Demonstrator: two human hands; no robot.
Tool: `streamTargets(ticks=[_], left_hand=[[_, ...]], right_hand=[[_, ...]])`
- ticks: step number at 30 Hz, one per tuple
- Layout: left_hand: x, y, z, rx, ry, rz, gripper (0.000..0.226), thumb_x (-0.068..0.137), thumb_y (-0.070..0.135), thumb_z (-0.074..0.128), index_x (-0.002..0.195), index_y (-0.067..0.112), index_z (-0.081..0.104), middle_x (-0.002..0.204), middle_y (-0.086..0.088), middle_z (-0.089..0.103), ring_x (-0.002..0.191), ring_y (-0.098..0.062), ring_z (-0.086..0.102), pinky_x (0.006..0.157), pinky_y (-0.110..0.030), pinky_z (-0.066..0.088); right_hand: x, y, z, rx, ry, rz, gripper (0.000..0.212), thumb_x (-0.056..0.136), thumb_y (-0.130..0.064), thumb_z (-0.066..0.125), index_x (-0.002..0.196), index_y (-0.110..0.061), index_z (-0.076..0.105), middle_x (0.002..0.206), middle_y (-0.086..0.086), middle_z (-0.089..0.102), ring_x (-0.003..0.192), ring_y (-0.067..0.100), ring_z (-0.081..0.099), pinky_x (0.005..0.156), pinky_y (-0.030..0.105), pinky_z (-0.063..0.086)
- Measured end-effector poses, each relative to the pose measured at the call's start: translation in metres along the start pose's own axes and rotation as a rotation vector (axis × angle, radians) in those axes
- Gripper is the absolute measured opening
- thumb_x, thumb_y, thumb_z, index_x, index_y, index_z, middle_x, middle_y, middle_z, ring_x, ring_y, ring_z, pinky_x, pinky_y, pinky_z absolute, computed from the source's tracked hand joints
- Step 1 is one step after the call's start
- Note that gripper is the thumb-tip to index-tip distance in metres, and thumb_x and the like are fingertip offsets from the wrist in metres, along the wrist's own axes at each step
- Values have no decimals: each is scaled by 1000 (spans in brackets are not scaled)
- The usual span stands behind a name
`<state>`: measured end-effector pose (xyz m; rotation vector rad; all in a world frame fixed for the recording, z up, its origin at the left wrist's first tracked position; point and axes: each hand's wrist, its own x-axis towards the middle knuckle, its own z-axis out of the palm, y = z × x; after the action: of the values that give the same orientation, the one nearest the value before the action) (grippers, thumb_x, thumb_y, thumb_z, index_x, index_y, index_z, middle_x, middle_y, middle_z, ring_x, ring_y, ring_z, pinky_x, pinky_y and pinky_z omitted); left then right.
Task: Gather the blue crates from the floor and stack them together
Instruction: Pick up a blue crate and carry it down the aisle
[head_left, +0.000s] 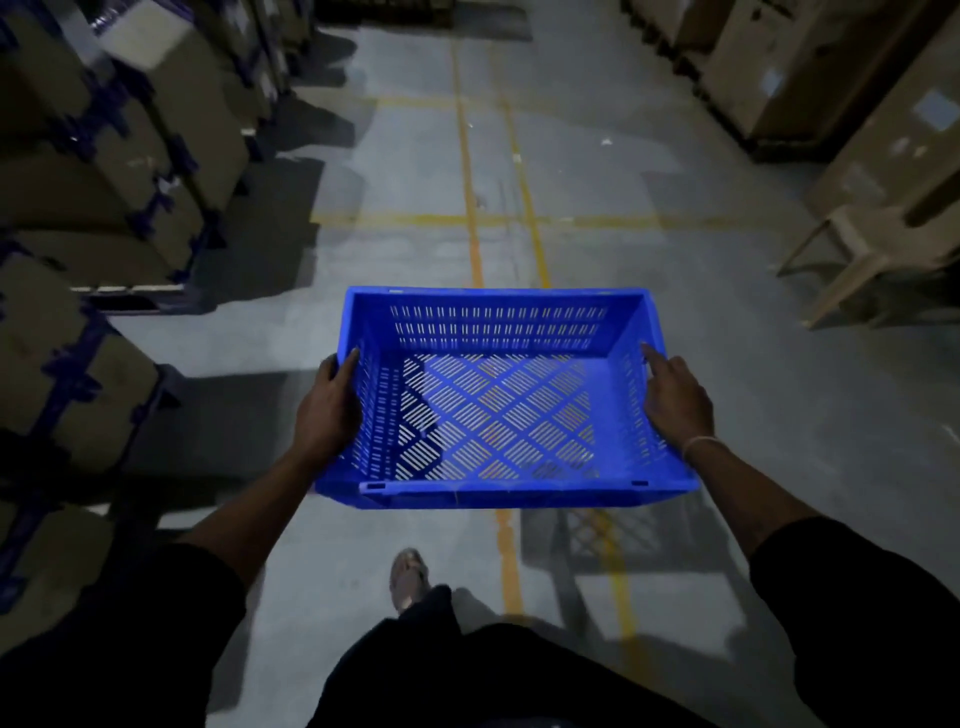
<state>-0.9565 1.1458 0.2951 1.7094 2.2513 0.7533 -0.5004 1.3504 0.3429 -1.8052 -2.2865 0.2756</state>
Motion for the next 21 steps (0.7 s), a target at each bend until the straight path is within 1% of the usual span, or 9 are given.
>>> streamTargets(ticks=[2,4,7,10,13,15,19,21], left_hand=[[47,-24,-10,8,14,-11,79,89,29,59,159,21,24,153,-16,34,107,-37,64,84,-54,58],[93,-40,-22,3,8,-25,76,90,30,56,159,24,23,154,-14,33,107,-36,65,83,-52,59],[164,-63,-42,43,6,-11,77,92,23,61,159,24,22,157,-11,31,111,-34,63,84,-50,59],[231,-81,-54,65,8,-52,79,92,21,65,159,25,24,157,-11,32,110,-34,64,82,-49,59],[296,-101,-57,95,5,-32,81,88,18,70,157,20,28,153,-15,36,106,-38,65,78,-50,58],[340,-115,-53,98,15,-33,79,88,15,69,157,18,31,151,-17,38,104,-39,66,75,-50,58],[435,-136,-41,80,29,-73,76,90,13,66,157,16,31,153,-16,37,107,-40,64,76,-53,59],[482,-144,-39,88,44,-100,74,91,13,65,157,16,31,154,-15,36,109,-39,63,76,-53,59]], right_hand=[[44,-27,12,-3,-1,5,55,97,-22,44,150,-34,34,124,15,47,92,45,61,78,50,51],[86,-51,20,8,8,24,55,98,-22,43,150,-34,34,125,15,47,92,45,61,78,50,51],[145,-86,31,32,21,26,54,98,-22,43,150,-34,36,121,15,48,92,45,61,77,49,52],[206,-112,41,44,37,51,54,98,-22,44,150,-35,36,121,14,48,91,44,61,76,48,51],[274,-133,51,44,24,20,54,99,-22,44,151,-34,35,124,15,48,91,45,61,75,48,51],[323,-143,59,29,19,14,54,99,-22,43,151,-33,34,124,15,48,91,45,60,75,47,50],[436,-162,84,29,40,-40,53,99,-23,43,150,-33,35,123,16,48,91,45,60,75,48,51],[493,-173,92,18,24,-51,53,99,-23,43,150,-34,35,122,16,49,92,45,60,74,48,51]])
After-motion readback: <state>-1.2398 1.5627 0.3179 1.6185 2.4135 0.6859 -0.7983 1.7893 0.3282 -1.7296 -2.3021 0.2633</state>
